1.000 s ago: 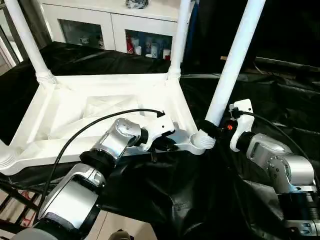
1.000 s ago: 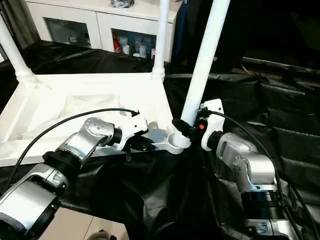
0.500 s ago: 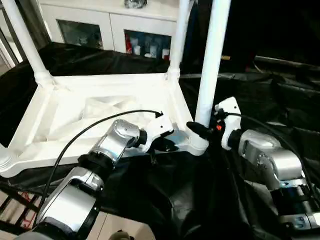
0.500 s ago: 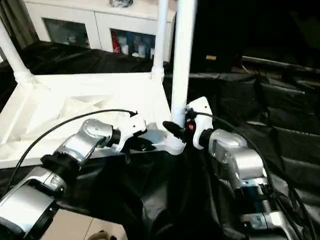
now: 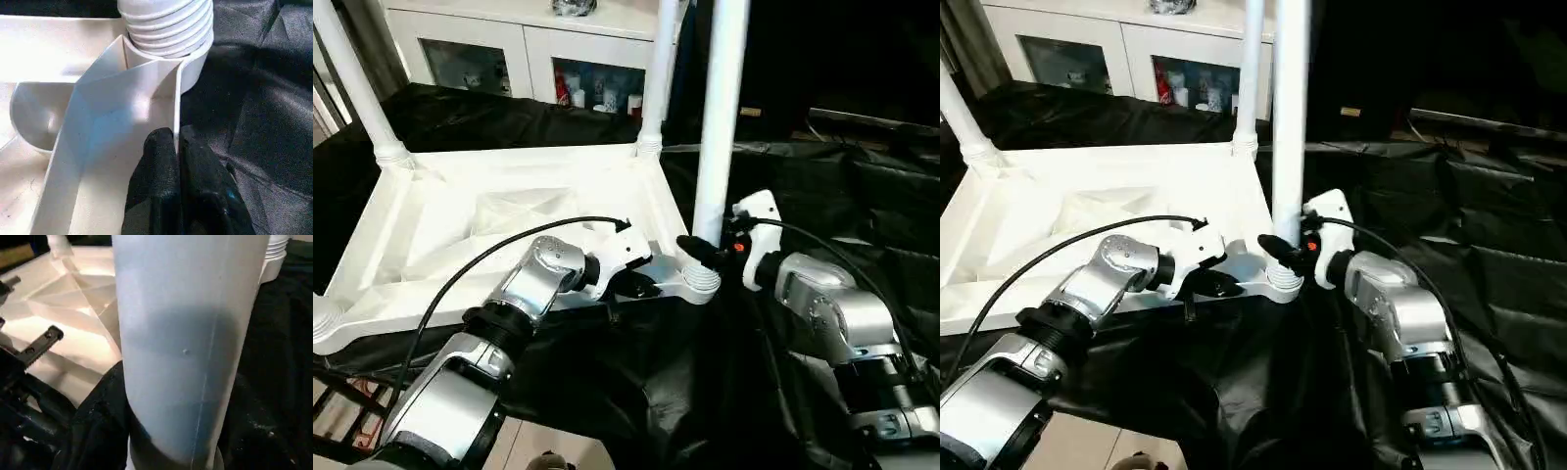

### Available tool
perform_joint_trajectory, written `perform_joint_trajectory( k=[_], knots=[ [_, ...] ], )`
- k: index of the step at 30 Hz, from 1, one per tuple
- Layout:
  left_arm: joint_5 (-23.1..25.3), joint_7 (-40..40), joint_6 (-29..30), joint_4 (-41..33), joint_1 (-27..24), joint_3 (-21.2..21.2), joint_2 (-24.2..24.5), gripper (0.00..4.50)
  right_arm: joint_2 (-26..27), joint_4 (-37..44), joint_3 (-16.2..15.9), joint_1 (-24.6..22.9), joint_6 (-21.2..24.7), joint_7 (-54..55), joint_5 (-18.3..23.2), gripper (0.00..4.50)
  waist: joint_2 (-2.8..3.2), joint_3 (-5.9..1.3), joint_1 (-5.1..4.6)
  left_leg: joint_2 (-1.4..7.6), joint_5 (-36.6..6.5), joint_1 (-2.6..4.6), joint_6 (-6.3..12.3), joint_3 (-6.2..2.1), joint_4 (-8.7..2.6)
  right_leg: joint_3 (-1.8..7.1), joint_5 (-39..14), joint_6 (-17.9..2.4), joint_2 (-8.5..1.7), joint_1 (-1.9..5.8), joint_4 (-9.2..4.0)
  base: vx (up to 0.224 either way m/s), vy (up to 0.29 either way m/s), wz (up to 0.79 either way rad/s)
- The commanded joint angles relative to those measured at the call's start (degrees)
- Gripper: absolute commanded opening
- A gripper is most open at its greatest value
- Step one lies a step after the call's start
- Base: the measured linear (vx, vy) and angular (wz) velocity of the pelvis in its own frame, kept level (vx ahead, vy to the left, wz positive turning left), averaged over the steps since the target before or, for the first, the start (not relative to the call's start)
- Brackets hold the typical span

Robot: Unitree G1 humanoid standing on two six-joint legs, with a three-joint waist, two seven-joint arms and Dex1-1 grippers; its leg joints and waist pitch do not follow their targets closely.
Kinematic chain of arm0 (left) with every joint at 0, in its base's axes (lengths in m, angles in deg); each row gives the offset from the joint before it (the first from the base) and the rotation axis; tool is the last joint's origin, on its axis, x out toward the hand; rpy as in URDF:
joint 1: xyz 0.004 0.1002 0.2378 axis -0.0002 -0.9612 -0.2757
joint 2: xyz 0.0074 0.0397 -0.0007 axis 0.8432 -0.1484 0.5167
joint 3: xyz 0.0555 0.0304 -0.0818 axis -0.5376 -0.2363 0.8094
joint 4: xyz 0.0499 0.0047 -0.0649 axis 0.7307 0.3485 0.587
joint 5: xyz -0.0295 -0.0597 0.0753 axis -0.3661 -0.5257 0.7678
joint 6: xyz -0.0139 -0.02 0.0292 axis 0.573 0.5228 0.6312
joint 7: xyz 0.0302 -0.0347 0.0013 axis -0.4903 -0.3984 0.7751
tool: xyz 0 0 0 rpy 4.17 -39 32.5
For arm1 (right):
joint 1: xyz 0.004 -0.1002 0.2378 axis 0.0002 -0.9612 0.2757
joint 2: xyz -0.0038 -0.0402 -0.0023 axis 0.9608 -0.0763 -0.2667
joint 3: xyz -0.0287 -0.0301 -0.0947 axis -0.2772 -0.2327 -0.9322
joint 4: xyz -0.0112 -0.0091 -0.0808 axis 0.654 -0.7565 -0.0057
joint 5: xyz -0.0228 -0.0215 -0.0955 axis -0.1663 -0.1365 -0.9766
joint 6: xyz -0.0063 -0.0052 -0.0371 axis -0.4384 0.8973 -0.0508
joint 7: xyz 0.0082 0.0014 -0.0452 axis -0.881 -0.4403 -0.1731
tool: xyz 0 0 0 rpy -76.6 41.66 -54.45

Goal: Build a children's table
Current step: Insert table leg to table base

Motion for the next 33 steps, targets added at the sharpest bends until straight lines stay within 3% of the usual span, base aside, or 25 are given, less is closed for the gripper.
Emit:
perform_joint_trajectory(
  k=[1, 2, 3, 6, 7, 12, 13, 22, 24, 28, 30, 31, 33],
  knots=[
    [-1.0, 2.97, 1.09, -0.47, -0.46, 2.35, -0.62, 0.0, 1.43, -2.13, 0.92, -3.42, 0.45, 0.16, 1.7, 1.91, 0.6, -3.86, 0.2, 1.57, -15.78, 0.6, -0.45, -0.55, -4.36, 2.87, -14.94, -10.06, -3.85, 2.88, -4.76, 0.0, 0.0, 0.0],
    [-0.98, 3.19, 1.16, -0.4, -0.42, 2.44, -0.64, 0.0, 1.92, -2.28, 1.45, -4.19, 0.14, 0.48, 1.97, 1.91, 0.38, -3.88, 0.21, 1.55, -16.01, 0.62, -0.49, -0.52, -4.36, 2.85, -14.96, -10.01, -3.83, 2.9, -4.82, 0.0, 0.0, 0.0],
    [-0.96, 3.42, 1.18, -0.3, -0.35, 2.55, -0.66, 0.0, 2.28, -2.38, 1.62, -5.1, -0.32, 0.38, 2.16, 1.91, 0.73, -3.92, 0.38, 1.53, -16.13, 0.61, -0.53, -0.61, -4.39, 2.86, -14.75, -10.16, -3.9, 2.97, -4.76, 0.0, 0.0, 0.0],
    [-0.89, 3.99, 1.3, 0.06, -0.05, 2.79, -0.68, 0.0, 3.39, -3.3, 2.18, -7.19, -2.06, 0.8, 1.72, 1.91, 0.58, -3.86, 0.31, 1.5, -16.88, 0.62, -0.46, -0.58, -4.45, 2.8, -15.62, -10.0, -3.83, 2.95, -4.93, 0.0, 0.0, 0.0],
    [-0.77, 4.16, 1.3, 0.22, 0.11, 2.83, -0.6, 0.0, 3.98, -3.72, 2.4, -8.2, -3.02, 0.98, 1.57, 1.91, 1.31, -3.86, 0.48, 1.47, -17.67, 0.61, -0.7, -0.7, -4.47, 2.8, -16.63, -9.84, -3.96, 2.85, -5.11, 0.0, 0.0, 0.0],
    [-0.42, 5.0, 1.27, 1.34, 1.05, 3.11, -0.21, 0.0, 6.57, -5.5, 3.59, -11.55, -7.44, 2.72, 1.46, 1.91, 1.47, -3.74, 0.31, 1.5, -20.93, 0.81, -1.01, -0.91, -4.81, 2.71, -20.65, -8.88, -3.95, 2.71, -5.65, 0.0, 0.0, 0.0],
    [-0.41, 5.05, 1.26, 1.46, 1.13, 3.11, -0.17, 0.0, 6.84, -5.73, 3.75, -11.82, -7.99, 2.8, 1.32, 1.91, 1.92, -3.7, 0.37, 1.5, -21.7, 0.84, -1.19, -1.04, -4.89, 2.7, -21.63, -8.73, -4.02, 2.64, -5.74, 0.0, 0.0, 0.0],
    [-0.29, 4.3, 0.92, 1.53, 1.18, 2.82, 0.02, 0.0, 8.19, -9.45, 6.1, -12.75, -13.12, 4.03, 1.11, 1.9, 2.04, -3.72, 0.09, 1.44, -22.29, 0.76, -0.54, -0.98, -5.03, 2.66, -21.52, -8.89, -3.94, 2.69, -5.89, 0.0, 0.0, 0.0],
    [-0.07, 4.42, 0.68, 1.52, 1.07, 2.62, 0.07, 0.0, 7.39, -9.76, 5.31, -12.59, -14.15, 4.2, -0.4, 1.89, 1.93, -3.75, 0.09, 1.48, -21.94, 0.78, -0.42, -0.95, -5.04, 2.69, -22.42, -8.55, -4.01, 2.64, -6.02, 0.0, 0.0, 0.0],
    [0.13, 4.62, 0.34, 1.79, 1.05, 2.52, 0.15, 0.0, 4.28, -7.26, 0.72, -13.9, -15.2, 1.59, -4.81, 1.89, 1.99, -3.77, 0.08, 1.58, -21.48, 0.85, -0.46, -0.94, -5.15, 2.71, -21.96, -8.18, -3.89, 2.62, -6.03, 0.0, 0.0, 0.0],
    [0.21, 4.74, 0.16, 1.98, 1.11, 2.51, 0.17, 0.0, 2.56, -5.68, -1.68, -14.51, -15.53, 0.27, -6.8, 1.89, 1.47, -3.81, 0.08, 1.55, -20.33, 0.7, -0.12, -0.81, -5.14, 2.75, -20.56, -8.22, -3.78, 2.79, -5.94, 0.0, 0.0, 0.0],
    [0.34, 5.01, -0.05, 2.06, 1.2, 2.51, 0.2, 0.0, 0.77, -3.88, -3.83, -14.77, -15.35, -0.63, -8.61, 1.89, 1.51, -3.77, 0.21, 1.58, -19.26, 0.64, 0.25, -0.73, -5.11, 2.84, -19.28, -8.25, -3.76, 2.78, -5.84, 0.0, 0.0, 0.0],
    [0.34, 5.09, -0.08, 2.04, 1.21, 2.53, 0.19, 0.0, -0.04, -2.84, -4.79, -14.81, -15.14, -1.09, -9.39, 1.89, 1.3, -3.79, 0.22, 1.47, -18.79, 0.61, 0.56, -0.69, -5.07, 2.8, -19.63, -8.04, -3.82, 2.95, -5.82, 0.0, 0.0, 0.0]
  ],
)
